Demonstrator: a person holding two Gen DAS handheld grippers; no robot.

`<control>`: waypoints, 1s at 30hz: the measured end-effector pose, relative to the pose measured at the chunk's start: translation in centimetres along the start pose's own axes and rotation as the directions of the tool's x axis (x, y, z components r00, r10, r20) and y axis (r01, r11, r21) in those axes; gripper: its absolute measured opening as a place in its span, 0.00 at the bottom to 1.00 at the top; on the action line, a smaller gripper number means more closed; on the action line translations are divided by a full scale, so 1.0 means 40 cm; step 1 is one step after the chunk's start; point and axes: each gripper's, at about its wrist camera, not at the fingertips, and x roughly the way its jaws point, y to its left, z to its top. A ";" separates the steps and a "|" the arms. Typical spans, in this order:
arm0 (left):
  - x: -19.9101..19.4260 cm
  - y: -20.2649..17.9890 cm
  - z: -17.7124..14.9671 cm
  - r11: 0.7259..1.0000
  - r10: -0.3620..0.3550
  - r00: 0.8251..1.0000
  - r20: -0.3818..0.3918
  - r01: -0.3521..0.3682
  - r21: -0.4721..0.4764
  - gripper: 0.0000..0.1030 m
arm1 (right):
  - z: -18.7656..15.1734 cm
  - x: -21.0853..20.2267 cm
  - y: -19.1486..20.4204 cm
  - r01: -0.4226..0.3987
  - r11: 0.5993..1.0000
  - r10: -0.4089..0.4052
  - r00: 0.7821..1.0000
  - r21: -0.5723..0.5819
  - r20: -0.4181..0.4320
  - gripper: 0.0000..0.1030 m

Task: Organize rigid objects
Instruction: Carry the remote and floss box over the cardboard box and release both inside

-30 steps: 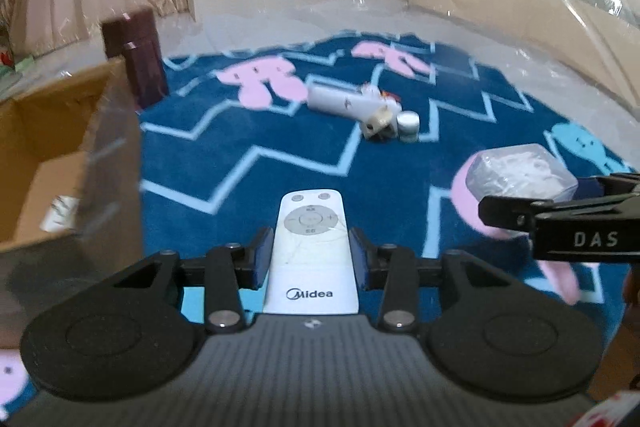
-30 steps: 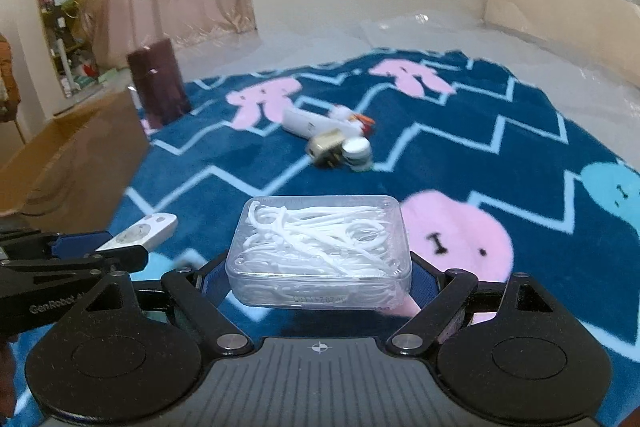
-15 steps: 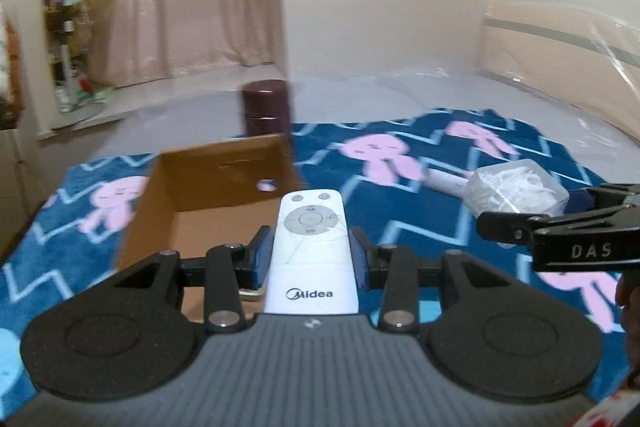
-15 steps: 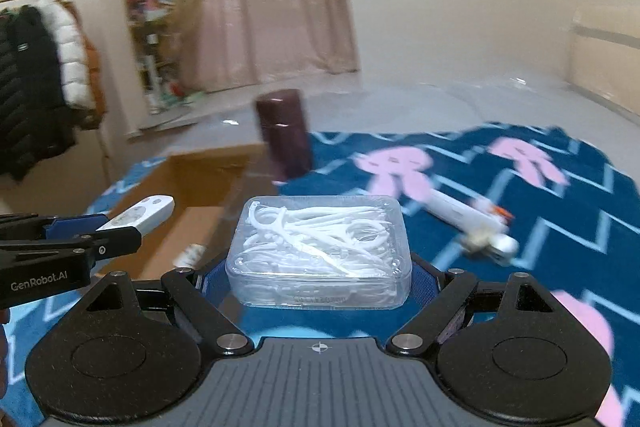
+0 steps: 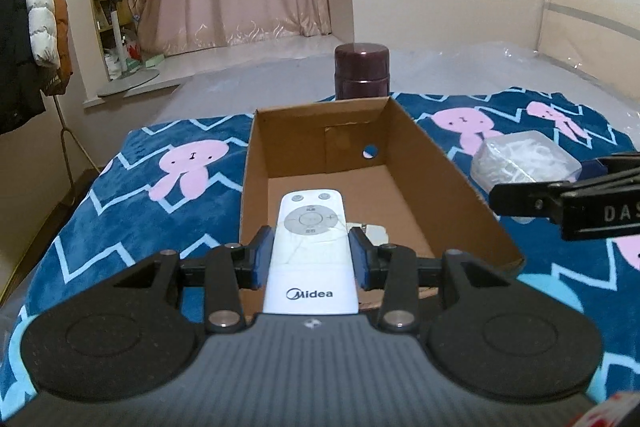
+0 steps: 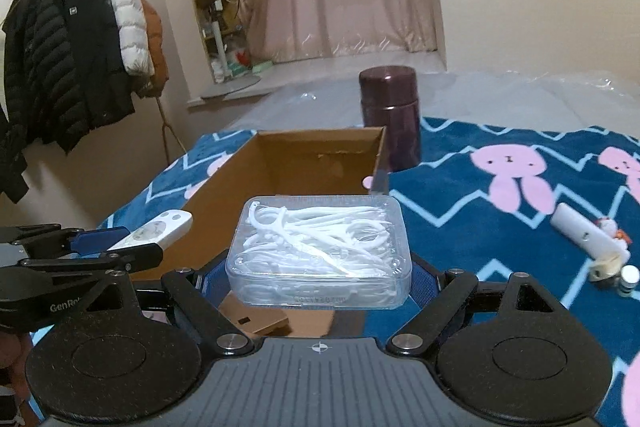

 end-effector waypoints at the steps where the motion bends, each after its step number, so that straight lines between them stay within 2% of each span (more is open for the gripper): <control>1: 0.004 0.004 -0.003 1.000 -0.003 1.000 -0.002 0.003 -0.003 0.34 | -0.002 0.006 0.001 0.000 1.000 0.000 1.000 0.000 -0.004 0.81; 14: 0.068 0.015 -0.013 0.999 -0.044 0.999 -0.025 0.044 -0.006 0.35 | -0.004 0.074 0.014 -0.003 1.000 0.003 1.000 -0.004 -0.031 0.81; 15: 0.068 0.015 -0.012 0.999 -0.042 0.999 -0.018 0.041 -0.011 0.38 | -0.005 0.077 0.014 -0.003 1.000 0.003 0.999 -0.004 -0.032 0.81; 16: 0.068 0.018 -0.012 0.999 -0.030 0.999 -0.013 0.030 -0.013 0.46 | -0.007 0.078 0.016 -0.003 1.000 0.003 0.999 -0.004 -0.033 0.81; 17: 0.067 0.022 -0.012 1.000 -0.024 1.000 -0.007 0.024 -0.017 0.47 | -0.007 0.079 0.017 -0.003 1.000 0.003 0.999 -0.004 -0.034 0.81; 30: 0.019 0.067 -0.009 0.998 0.005 1.000 0.025 -0.004 -0.061 0.47 | -0.010 0.090 0.031 -0.013 1.000 0.013 0.999 -0.011 -0.047 0.81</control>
